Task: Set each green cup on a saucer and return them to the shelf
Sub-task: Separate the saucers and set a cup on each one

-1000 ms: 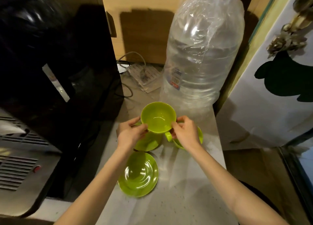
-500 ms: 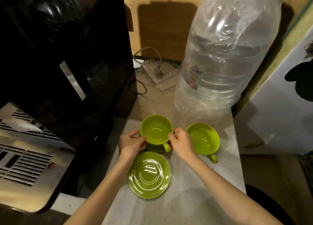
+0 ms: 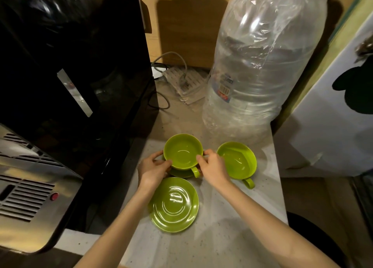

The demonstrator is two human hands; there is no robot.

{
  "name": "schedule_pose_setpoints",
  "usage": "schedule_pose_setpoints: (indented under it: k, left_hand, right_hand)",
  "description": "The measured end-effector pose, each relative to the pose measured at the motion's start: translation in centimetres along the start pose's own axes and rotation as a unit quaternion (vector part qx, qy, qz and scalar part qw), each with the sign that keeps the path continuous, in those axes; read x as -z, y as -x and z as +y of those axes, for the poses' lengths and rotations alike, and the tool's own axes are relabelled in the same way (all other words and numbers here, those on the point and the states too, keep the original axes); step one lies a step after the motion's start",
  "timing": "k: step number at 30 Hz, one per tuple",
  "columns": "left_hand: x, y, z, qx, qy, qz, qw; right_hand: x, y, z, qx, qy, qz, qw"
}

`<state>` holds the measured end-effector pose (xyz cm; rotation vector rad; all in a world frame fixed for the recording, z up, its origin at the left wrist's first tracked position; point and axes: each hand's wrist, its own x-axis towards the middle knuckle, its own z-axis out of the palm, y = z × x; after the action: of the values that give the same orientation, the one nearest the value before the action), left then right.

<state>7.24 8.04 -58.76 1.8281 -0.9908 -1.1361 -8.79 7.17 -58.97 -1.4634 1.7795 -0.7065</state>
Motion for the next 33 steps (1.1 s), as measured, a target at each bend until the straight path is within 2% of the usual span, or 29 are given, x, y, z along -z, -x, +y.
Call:
schedule_pose_setpoints:
  k: [2,5,9,10,12,16,19,22,24,28,33]
  left_hand:
    - [0.0,0.4,0.5,-0.044,-0.085,0.029,0.995]
    - [-0.6,1.6,1.9,-0.171,-0.157,0.049,0.971]
    - [-2.9,3.1,4.9,-0.315,-0.139,-0.009,0.939]
    - [-3.8,3.2,5.7,-0.326,-0.114,-0.038,0.938]
    - [-5.9,2.8,7.0,-0.286,-0.083,-0.107,0.949]
    - [-9.8,1.0,7.3,-0.137,-0.188,-0.221,0.947]
    - [-11.2,0.8,6.3,-0.055,-0.196,-0.244,0.948]
    - [-11.7,1.2,5.4,-0.005,-0.136,-0.272,0.953]
    - [-11.9,1.4,5.0,0.019,-0.104,-0.277,0.955]
    - [-12.1,1.6,4.6,0.029,-0.061,-0.272,0.96]
    - [-11.8,1.8,4.7,0.025,-0.05,-0.258,0.964]
  right_hand:
    - [0.5,0.0,-0.1,-0.002,0.009,-0.003,1.0]
    - [2.0,0.0,-0.2,0.006,-0.005,0.021,1.0]
    - [5.7,0.1,0.3,0.012,-0.048,0.057,0.997]
    - [6.7,0.2,0.7,0.012,-0.058,0.075,0.995]
    - [8.6,0.6,1.7,0.006,-0.073,0.108,0.991]
    - [11.0,1.8,4.6,-0.053,-0.032,0.145,0.987]
    - [10.9,1.9,6.7,-0.148,-0.07,0.086,0.983]
    - [10.4,2.2,7.4,-0.243,-0.23,0.003,0.942]
    - [10.1,2.4,7.7,-0.246,-0.263,-0.02,0.933]
    - [10.2,2.5,8.1,-0.222,-0.274,-0.019,0.936]
    - [10.5,2.5,7.5,-0.213,-0.252,-0.03,0.943]
